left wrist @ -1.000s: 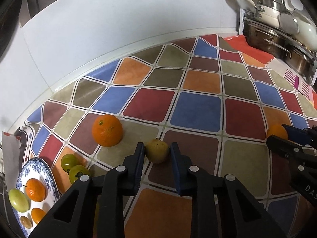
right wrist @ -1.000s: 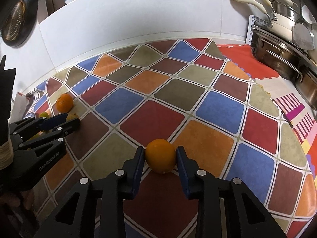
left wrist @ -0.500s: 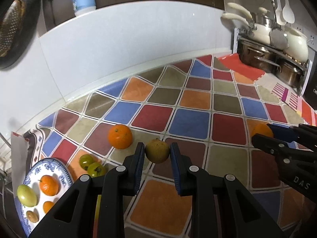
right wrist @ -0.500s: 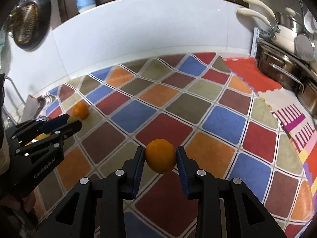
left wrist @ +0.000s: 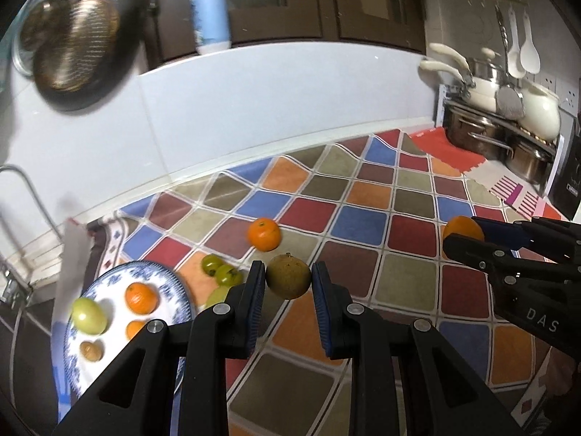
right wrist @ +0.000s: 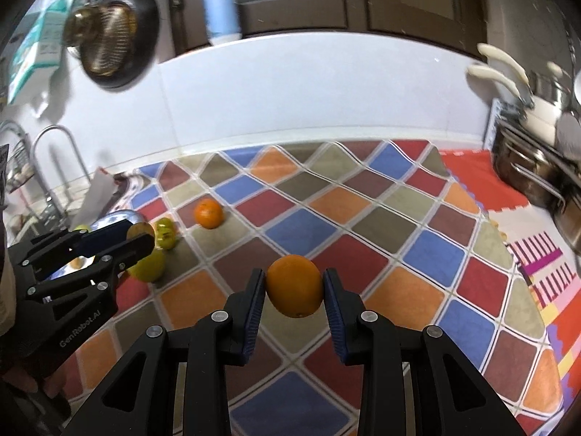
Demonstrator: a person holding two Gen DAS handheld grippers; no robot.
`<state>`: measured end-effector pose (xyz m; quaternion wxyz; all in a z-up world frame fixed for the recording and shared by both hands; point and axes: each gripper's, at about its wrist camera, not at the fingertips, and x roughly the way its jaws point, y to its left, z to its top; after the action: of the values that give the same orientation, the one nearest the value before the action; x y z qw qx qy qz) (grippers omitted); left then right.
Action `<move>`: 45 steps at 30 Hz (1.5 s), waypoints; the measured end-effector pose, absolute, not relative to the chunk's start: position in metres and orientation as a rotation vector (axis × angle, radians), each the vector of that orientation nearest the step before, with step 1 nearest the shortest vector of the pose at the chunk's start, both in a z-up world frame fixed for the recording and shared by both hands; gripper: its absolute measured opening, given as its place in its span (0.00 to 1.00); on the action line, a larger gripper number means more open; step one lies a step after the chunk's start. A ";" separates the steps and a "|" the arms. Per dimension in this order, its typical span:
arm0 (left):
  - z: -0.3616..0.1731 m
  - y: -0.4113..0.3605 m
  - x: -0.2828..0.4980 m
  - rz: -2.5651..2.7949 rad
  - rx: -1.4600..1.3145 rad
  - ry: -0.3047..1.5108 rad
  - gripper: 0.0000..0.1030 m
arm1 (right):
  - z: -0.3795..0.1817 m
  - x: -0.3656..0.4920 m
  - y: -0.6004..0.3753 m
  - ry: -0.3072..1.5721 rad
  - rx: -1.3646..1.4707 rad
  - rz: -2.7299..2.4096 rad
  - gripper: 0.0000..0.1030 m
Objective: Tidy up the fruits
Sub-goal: 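Carry the yellow-green fruit and the orange over the plate with both tools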
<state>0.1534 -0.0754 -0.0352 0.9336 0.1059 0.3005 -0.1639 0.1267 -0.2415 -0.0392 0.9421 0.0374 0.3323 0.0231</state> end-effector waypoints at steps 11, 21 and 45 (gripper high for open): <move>-0.025 -0.030 0.115 -0.228 0.167 0.596 0.26 | -0.024 0.105 -0.194 0.640 0.009 0.190 0.33; -0.014 0.006 0.092 -0.144 0.148 0.576 0.26 | -0.017 0.096 -0.156 0.614 -0.010 0.294 0.33; -0.021 0.095 0.088 -0.025 0.096 0.603 0.26 | -0.010 0.112 -0.055 0.593 -0.090 0.471 0.33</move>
<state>0.0879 0.0953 -0.0212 0.9537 0.0471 0.2968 -0.0124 0.1120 -0.0549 -0.0100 0.9281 -0.0440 0.2895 0.2299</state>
